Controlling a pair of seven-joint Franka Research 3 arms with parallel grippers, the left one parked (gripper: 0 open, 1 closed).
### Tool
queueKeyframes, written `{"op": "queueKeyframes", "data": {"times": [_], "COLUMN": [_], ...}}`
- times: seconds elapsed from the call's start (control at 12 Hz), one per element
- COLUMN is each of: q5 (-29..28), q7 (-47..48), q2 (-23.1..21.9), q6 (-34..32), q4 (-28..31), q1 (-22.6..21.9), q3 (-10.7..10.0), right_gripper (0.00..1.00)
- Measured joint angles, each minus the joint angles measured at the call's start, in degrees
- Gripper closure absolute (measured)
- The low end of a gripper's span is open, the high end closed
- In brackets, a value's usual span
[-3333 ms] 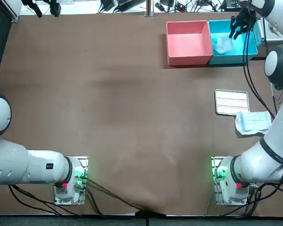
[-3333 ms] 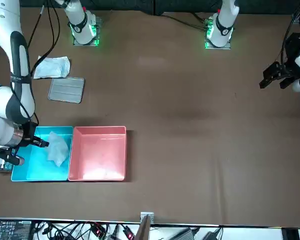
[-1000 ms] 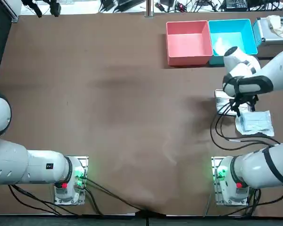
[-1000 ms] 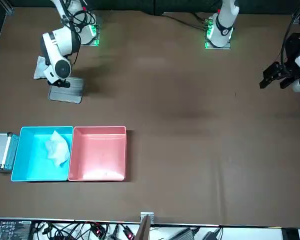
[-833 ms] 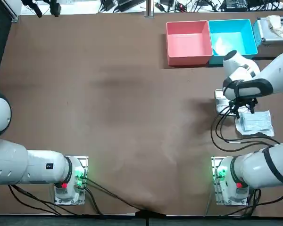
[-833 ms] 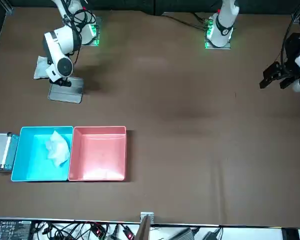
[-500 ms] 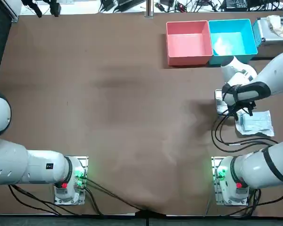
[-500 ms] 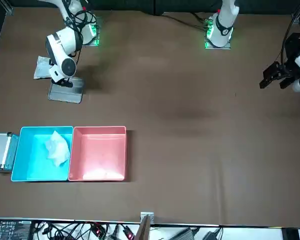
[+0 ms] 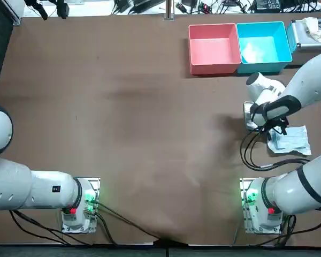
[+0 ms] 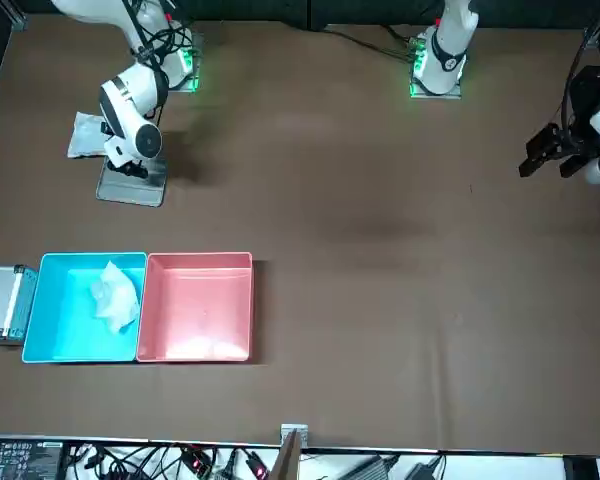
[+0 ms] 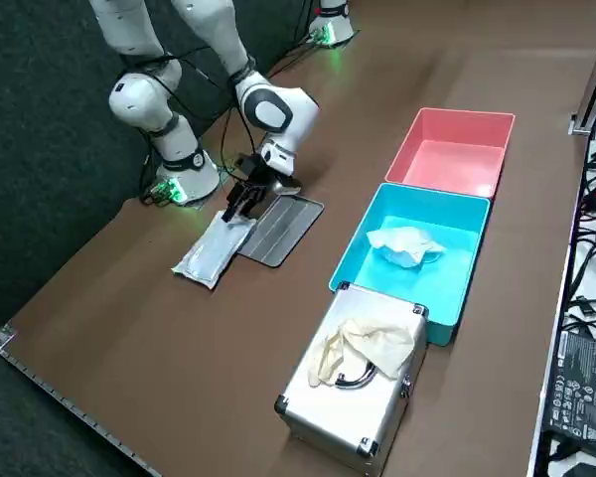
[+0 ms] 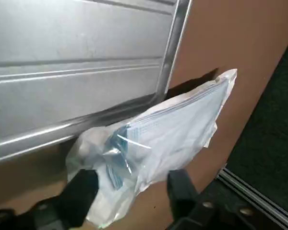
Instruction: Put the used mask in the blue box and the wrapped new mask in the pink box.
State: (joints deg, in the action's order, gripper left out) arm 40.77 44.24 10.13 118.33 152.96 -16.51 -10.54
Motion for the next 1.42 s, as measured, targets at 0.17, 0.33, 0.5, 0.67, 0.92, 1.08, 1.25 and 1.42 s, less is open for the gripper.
{"op": "queueKeyframes", "data": {"times": [0.17,0.33,0.5,0.67,0.92,1.08,1.25,1.42], "q5": [0.40,0.48,0.52,0.55,0.56,0.15,-3.16,-8.31], "q7": [0.95,1.03,1.15,1.40,1.88,1.86,-0.33,-5.05], "q2": [0.91,1.01,1.01,0.93,-1.28,-4.39,-8.19,-11.69], "q6": [0.08,0.06,-0.13,-1.17,-6.59,-9.87,-13.18,-17.10], "q4": [-0.01,-0.01,-0.09,-0.57,-2.65,-4.12,-6.48,-10.26], "q1": [0.02,0.03,0.04,0.04,0.01,-0.01,-0.05,-0.12], "q3": [-0.01,-0.02,-0.04,-0.04,-0.01,0.01,0.04,0.10], "right_gripper": [0.29,0.39,0.66,0.92,0.98,0.99,0.99,0.99]}}
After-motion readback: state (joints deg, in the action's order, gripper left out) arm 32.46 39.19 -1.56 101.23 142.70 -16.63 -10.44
